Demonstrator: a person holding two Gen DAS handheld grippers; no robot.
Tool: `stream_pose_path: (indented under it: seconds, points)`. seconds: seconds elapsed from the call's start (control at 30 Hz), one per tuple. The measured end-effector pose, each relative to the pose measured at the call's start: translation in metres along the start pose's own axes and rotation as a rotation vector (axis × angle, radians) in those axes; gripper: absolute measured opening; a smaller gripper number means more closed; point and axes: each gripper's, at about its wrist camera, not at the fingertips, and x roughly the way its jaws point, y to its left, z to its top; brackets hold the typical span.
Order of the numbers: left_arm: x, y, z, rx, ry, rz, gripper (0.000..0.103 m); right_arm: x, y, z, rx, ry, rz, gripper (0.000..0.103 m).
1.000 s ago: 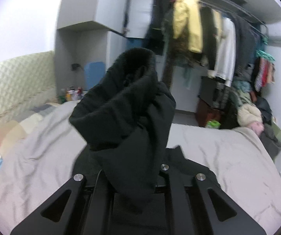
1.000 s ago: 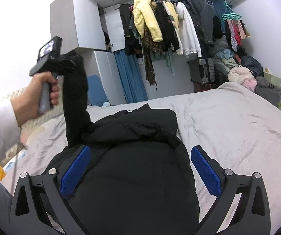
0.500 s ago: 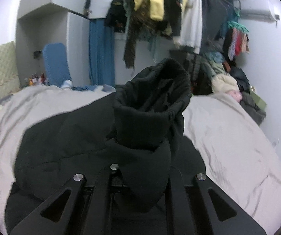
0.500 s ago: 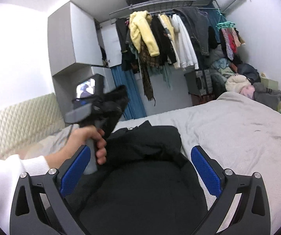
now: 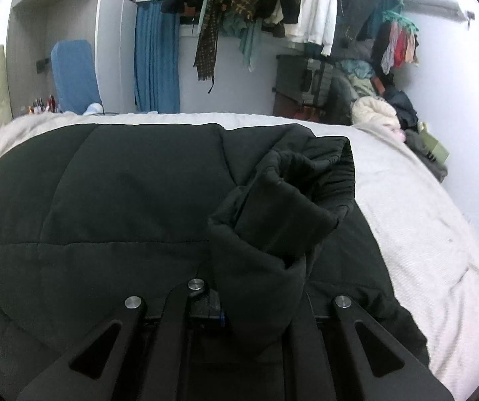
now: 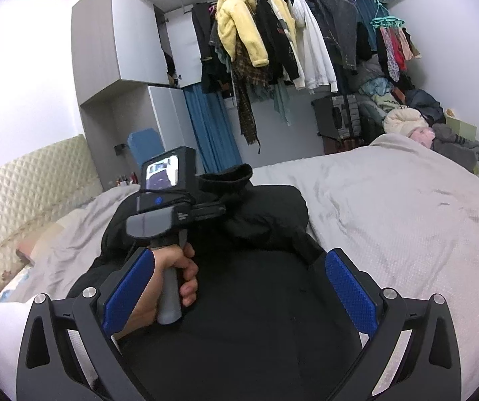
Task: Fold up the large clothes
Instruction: 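Lay the sleeve across the jacket body toward the right gripper and release, then withdraw the open left gripper from the folded sleeve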
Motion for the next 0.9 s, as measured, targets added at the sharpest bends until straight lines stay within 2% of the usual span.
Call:
stream_pose_path:
  seconds: [0.2,0.33,0.43,0.47,0.5,0.53,0.57,0.6,0.77,0.9]
  points:
    - [-0.017,0.012,0.008,0.017,0.018,-0.016,0.011,-0.001,0.004,-0.004,-0.013,0.015,-0.018,0.103]
    - [-0.035,0.023,0.012,-0.009,0.028,-0.051,0.011,-0.005,0.010,-0.004,-0.035,0.007,-0.035,0.103]
    - [-0.051,0.027,0.017,0.017,0.017,-0.047,0.013,-0.006,0.015,-0.002,-0.044,-0.001,-0.038,0.103]
    - [-0.057,0.028,0.018,0.029,0.005,-0.042,0.020,-0.007,0.016,-0.002,-0.045,-0.001,-0.039,0.103]
    - [-0.063,0.029,0.018,0.037,-0.005,-0.042,0.036,-0.008,0.018,-0.002,-0.050,-0.002,-0.047,0.103]
    - [-0.069,0.033,0.017,0.038,-0.007,-0.045,0.047,-0.009,0.019,-0.002,-0.056,-0.003,-0.053,0.103]
    - [-0.073,0.036,0.016,0.035,-0.002,-0.059,0.065,-0.009,0.020,-0.002,-0.057,-0.004,-0.055,0.103]
    - [-0.076,0.037,0.015,0.034,0.003,-0.067,0.072,-0.009,0.021,-0.001,-0.058,-0.004,-0.058,0.103]
    - [-0.106,0.055,0.010,0.029,0.006,-0.084,0.075,-0.009,0.027,0.001,-0.071,-0.013,-0.059,0.103]
    - [-0.147,0.072,0.010,0.021,-0.045,-0.095,0.090,-0.005,0.030,0.006,-0.084,-0.011,-0.047,0.103]
